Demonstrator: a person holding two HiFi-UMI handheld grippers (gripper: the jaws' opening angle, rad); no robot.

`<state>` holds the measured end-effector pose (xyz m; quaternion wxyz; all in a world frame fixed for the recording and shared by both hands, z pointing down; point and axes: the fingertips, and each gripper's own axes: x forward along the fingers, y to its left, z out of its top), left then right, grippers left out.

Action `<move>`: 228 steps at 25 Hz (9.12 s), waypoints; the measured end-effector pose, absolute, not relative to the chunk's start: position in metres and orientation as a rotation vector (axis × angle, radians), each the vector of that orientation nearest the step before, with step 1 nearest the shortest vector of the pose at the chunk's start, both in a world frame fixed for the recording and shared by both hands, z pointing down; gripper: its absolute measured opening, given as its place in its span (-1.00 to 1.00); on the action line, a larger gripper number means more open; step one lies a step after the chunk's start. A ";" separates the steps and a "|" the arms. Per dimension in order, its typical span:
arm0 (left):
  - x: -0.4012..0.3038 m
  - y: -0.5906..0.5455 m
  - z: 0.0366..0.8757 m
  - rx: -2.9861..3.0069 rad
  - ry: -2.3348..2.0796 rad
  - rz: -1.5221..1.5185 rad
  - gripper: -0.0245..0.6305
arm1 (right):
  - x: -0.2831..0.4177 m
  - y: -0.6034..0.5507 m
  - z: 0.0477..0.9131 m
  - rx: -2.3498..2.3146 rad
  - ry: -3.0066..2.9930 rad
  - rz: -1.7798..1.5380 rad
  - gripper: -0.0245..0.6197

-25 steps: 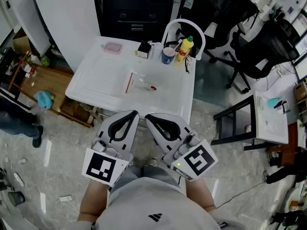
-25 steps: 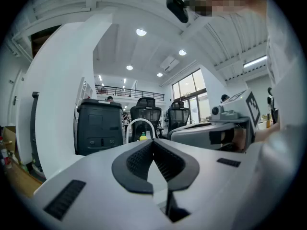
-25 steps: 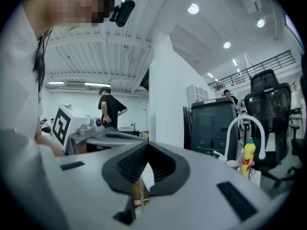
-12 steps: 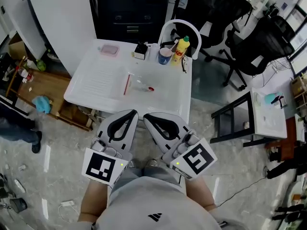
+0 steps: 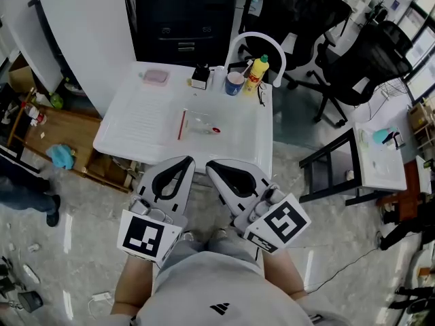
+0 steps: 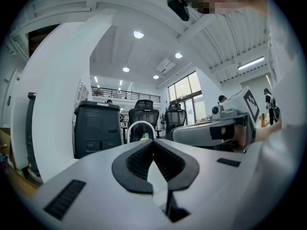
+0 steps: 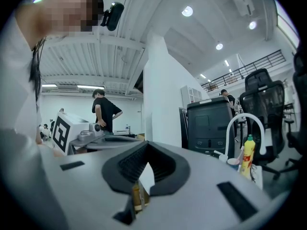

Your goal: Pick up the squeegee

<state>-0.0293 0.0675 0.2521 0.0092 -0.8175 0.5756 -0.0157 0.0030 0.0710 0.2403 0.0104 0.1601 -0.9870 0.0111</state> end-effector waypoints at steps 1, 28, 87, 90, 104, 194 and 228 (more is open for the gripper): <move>-0.032 0.068 0.253 -2.559 1.794 -0.045 -0.89 | 0.002 0.071 0.241 0.511 -3.080 0.033 -0.90; -0.054 -0.018 0.256 -2.489 1.896 -0.001 -0.89 | -0.004 -0.020 0.253 0.464 -3.071 0.065 -0.90; -0.132 -0.156 0.303 -2.358 2.301 -0.046 -0.89 | -0.088 -0.200 0.350 0.090 -2.860 0.162 -0.88; -0.138 -0.165 0.315 -2.385 2.301 -0.055 -0.89 | -0.095 -0.208 0.368 0.082 -2.821 0.172 -0.88; -0.162 -0.186 0.370 -2.481 2.384 -0.053 -0.89 | -0.108 -0.226 0.469 0.045 -2.590 0.217 -0.77; -0.132 -0.191 0.373 -2.560 2.281 -0.117 -0.89 | -0.070 -0.218 0.542 0.054 -2.366 0.076 -0.64; -0.038 -0.218 0.316 -2.660 1.918 -0.130 -0.89 | 0.052 -0.236 0.411 0.596 -2.643 0.149 -0.64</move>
